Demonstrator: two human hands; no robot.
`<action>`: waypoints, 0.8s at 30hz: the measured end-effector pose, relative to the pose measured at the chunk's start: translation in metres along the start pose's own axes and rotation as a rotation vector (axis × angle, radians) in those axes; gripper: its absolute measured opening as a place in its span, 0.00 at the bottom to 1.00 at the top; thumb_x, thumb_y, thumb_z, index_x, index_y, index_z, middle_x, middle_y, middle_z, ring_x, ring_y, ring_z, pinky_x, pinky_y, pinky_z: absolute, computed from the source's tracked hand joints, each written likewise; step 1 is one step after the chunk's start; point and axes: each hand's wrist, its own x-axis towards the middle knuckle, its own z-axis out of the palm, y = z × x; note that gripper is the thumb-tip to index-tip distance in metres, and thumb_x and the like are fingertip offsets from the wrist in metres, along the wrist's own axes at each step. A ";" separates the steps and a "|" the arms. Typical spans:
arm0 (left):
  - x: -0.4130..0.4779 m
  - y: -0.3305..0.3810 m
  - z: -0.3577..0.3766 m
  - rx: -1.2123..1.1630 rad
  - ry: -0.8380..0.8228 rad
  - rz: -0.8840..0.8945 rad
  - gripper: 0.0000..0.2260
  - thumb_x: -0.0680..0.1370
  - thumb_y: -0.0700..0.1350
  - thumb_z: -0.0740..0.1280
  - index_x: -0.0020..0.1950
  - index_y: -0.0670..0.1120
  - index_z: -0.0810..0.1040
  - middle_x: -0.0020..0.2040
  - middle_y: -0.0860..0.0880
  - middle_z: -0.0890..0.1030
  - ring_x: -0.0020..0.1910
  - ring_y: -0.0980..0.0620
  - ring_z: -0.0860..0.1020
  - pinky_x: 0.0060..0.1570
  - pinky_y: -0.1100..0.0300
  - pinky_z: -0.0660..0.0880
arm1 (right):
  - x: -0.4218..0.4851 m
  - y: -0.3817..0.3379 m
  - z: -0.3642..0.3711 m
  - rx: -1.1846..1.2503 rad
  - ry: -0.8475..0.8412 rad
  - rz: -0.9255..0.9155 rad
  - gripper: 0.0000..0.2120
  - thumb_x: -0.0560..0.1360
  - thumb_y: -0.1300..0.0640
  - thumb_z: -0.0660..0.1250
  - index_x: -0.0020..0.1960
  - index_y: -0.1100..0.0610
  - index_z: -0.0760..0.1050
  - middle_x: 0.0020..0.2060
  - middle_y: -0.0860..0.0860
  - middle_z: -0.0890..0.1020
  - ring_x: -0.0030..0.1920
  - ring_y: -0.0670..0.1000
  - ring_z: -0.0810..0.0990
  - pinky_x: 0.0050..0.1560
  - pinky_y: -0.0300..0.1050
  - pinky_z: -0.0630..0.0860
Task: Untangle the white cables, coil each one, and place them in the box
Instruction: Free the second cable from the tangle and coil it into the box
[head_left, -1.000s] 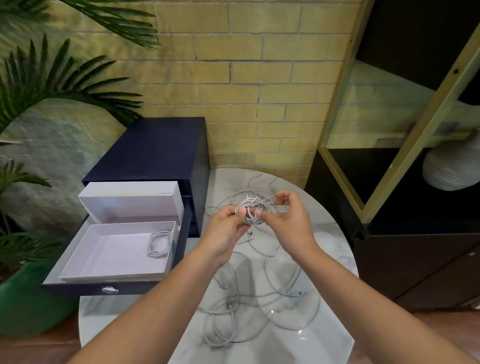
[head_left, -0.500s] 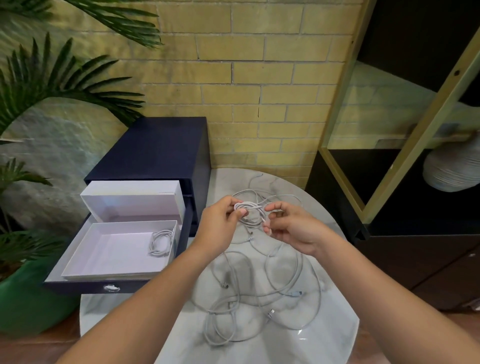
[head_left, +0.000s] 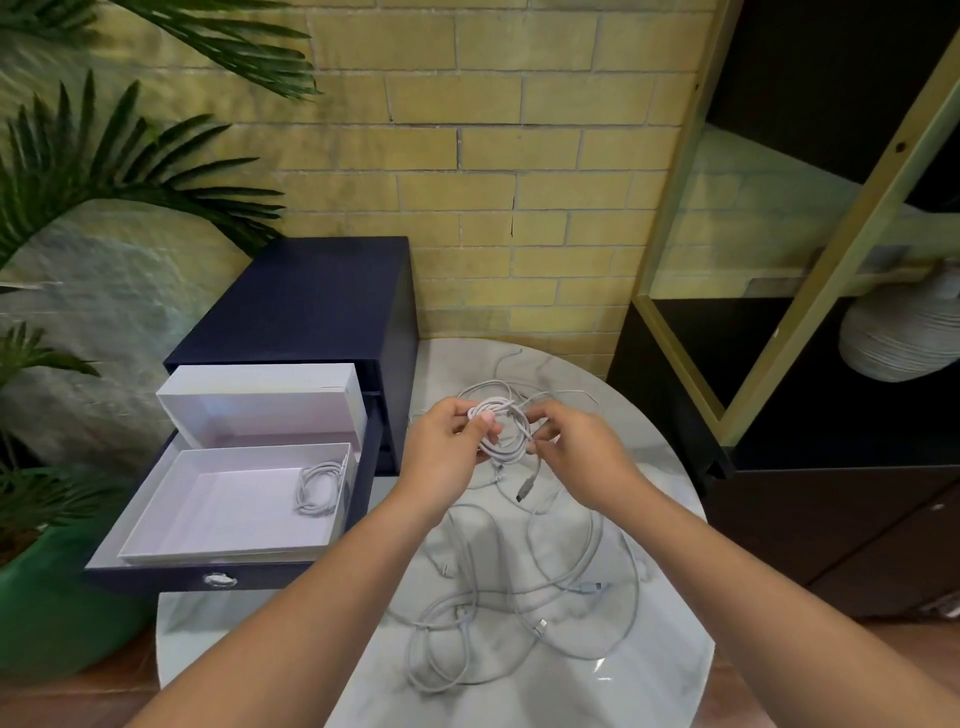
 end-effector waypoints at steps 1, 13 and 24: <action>-0.001 0.001 0.001 -0.026 0.002 -0.003 0.04 0.80 0.43 0.64 0.49 0.44 0.77 0.41 0.49 0.84 0.46 0.50 0.83 0.48 0.57 0.80 | 0.000 0.001 0.001 0.059 0.027 0.014 0.08 0.76 0.61 0.66 0.55 0.53 0.76 0.38 0.45 0.80 0.38 0.43 0.77 0.44 0.43 0.78; -0.007 0.002 0.006 -0.494 -0.015 -0.175 0.08 0.81 0.42 0.63 0.53 0.38 0.77 0.49 0.41 0.83 0.49 0.47 0.84 0.51 0.58 0.80 | -0.009 -0.014 0.017 1.004 0.195 0.255 0.05 0.73 0.64 0.71 0.48 0.60 0.77 0.44 0.58 0.81 0.46 0.53 0.81 0.54 0.50 0.79; -0.005 0.001 -0.002 -0.408 -0.092 -0.259 0.09 0.81 0.45 0.63 0.57 0.46 0.80 0.55 0.46 0.83 0.55 0.51 0.81 0.57 0.56 0.75 | -0.012 -0.018 0.022 1.151 0.132 0.271 0.06 0.75 0.68 0.67 0.50 0.61 0.73 0.47 0.61 0.77 0.46 0.55 0.79 0.57 0.55 0.77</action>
